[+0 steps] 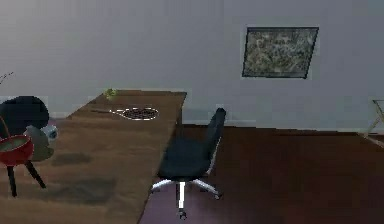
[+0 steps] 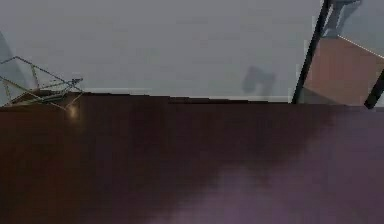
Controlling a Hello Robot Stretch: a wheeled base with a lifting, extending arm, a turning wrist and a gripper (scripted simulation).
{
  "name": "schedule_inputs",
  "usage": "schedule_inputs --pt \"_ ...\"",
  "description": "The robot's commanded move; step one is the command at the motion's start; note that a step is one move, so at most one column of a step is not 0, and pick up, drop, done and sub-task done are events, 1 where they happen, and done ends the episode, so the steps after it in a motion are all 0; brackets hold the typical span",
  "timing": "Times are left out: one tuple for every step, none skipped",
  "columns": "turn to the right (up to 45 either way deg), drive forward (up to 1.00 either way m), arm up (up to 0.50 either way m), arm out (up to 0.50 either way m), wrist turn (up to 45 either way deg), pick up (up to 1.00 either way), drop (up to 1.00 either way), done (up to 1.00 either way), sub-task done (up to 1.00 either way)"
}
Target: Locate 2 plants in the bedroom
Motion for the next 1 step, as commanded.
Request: schedule_inputs --pt "39.0 0.0 0.0 0.0 0.0 0.0 0.0 0.0 0.0"
